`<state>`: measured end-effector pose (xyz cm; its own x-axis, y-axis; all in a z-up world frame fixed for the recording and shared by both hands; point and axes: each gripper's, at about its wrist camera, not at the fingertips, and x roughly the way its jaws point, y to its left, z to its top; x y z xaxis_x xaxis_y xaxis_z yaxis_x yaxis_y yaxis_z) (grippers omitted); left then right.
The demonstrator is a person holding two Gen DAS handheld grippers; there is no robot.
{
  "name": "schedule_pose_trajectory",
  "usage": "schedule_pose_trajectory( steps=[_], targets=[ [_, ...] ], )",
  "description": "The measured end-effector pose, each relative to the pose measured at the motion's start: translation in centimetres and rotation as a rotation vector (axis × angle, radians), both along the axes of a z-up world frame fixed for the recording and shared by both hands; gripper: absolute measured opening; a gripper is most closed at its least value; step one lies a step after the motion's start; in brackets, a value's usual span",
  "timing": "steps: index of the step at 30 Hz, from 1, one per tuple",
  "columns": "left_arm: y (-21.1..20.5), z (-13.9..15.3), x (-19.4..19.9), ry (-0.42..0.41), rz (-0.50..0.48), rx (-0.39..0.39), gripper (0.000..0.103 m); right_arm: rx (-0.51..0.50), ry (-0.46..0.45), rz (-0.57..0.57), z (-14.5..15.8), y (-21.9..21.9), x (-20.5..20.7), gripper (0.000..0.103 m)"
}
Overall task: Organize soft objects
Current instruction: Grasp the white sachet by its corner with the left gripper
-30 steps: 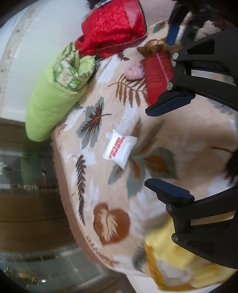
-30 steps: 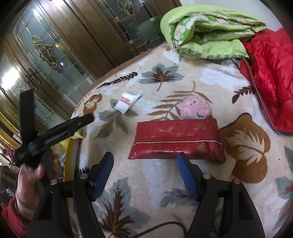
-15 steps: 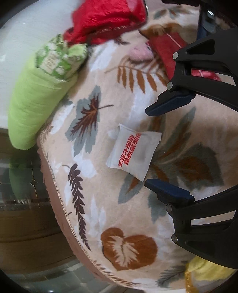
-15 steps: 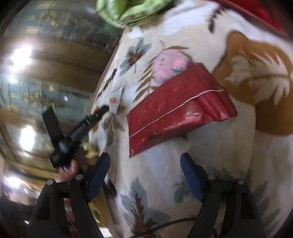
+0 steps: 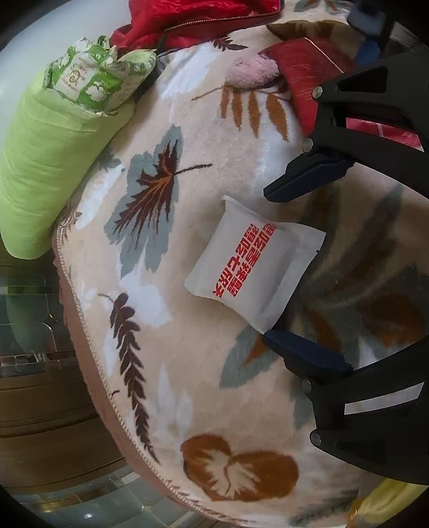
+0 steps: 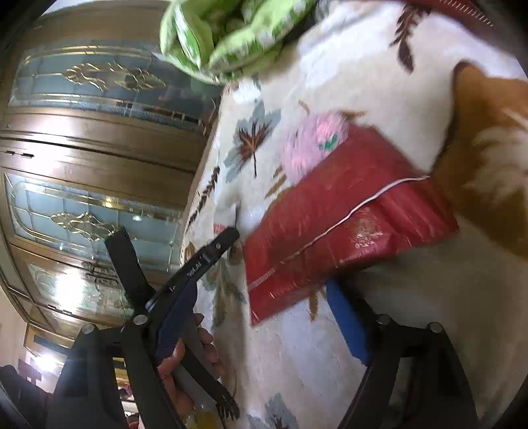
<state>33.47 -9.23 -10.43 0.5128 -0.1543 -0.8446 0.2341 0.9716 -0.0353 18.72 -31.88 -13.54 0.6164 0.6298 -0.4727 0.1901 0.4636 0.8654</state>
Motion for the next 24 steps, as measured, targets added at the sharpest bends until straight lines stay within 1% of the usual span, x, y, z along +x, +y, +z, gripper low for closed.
schedule_pose_trajectory(
  steps=[1,2,3,4,5,6,7,9,11,12,13,15,16,17,19,21,22,23,24],
  targets=[
    [0.0,-0.2,0.0,-0.003,0.0,-0.006,0.081,-0.006,0.012,-0.022,-0.2,-0.1,0.1,0.064],
    [0.2,-0.2,0.1,-0.013,0.003,-0.015,0.081,0.005,0.013,-0.046,-0.4,-0.3,0.0,0.048],
    [0.4,-0.2,0.1,-0.019,0.008,-0.023,0.081,0.038,0.017,-0.07,-0.9,-0.7,0.1,0.038],
    [0.6,-0.2,0.1,-0.021,0.017,-0.038,0.08,0.086,0.039,-0.094,-1.9,-1.1,0.3,0.021],
    [0.9,-0.1,0.1,-0.023,0.026,-0.049,0.077,0.132,0.057,-0.111,-2.8,-1.4,0.5,0.013],
    [1.0,-0.1,0.0,-0.027,0.03,-0.051,0.067,0.168,0.06,-0.123,-3.4,-1.5,0.5,0.012],
    [1.4,0.0,0.0,-0.031,0.038,-0.057,0.058,0.168,0.049,-0.118,-3.3,-1.5,0.5,0.011],
    [2.2,0.1,-0.1,-0.036,0.057,-0.086,0.051,0.154,0.036,-0.1,-2.9,-1.5,0.4,0.011],
    [2.8,0.3,-0.4,-0.035,0.062,-0.118,0.049,0.152,0.025,-0.089,-2.7,-1.6,0.0,0.01],
    [2.8,0.4,-0.5,-0.033,0.058,-0.127,0.043,0.146,0.017,-0.085,-2.4,-1.7,-0.3,0.009],
    [2.9,0.6,-0.7,-0.03,0.051,-0.14,0.016,0.144,0.006,-0.073,-2.2,-1.8,-0.6,0.008],
    [3.3,1.0,-1.2,-0.029,0.051,-0.179,0.016,0.118,-0.008,-0.046,-1.5,-1.7,-1.0,0.006],
    [3.7,1.2,-1.5,-0.03,0.059,-0.197,0.016,0.106,-0.024,-0.025,-0.9,-1.8,-1.4,0.003],
    [4.0,1.3,-1.8,-0.026,0.065,-0.202,0.016,0.097,-0.038,-0.01,-0.5,-1.8,-1.6,0.003],
    [4.4,1.2,-2.2,-0.014,0.068,-0.213,0.016,0.046,-0.072,0.025,1.0,-1.5,-1.7,0.003],
    [4.8,1.4,-2.7,-0.021,0.075,-0.207,0.016,0.021,-0.088,0.046,1.7,-1.4,-1.8,0.003],
    [5.1,1.4,-2.8,-0.018,0.079,-0.215,0.016,0.022,-0.088,0.043,1.9,-1.5,-1.9,0.003],
    [5.3,1.5,-3.0,-0.015,0.086,-0.227,0.016,0.054,-0.082,0.048,1.6,-1.7,-1.9,0.006],
    [5.4,1.6,-3.1,-0.013,0.089,-0.231,0.016,0.143,-0.064,0.075,0.7,-1.7,-1.6,0.008]
  ],
)
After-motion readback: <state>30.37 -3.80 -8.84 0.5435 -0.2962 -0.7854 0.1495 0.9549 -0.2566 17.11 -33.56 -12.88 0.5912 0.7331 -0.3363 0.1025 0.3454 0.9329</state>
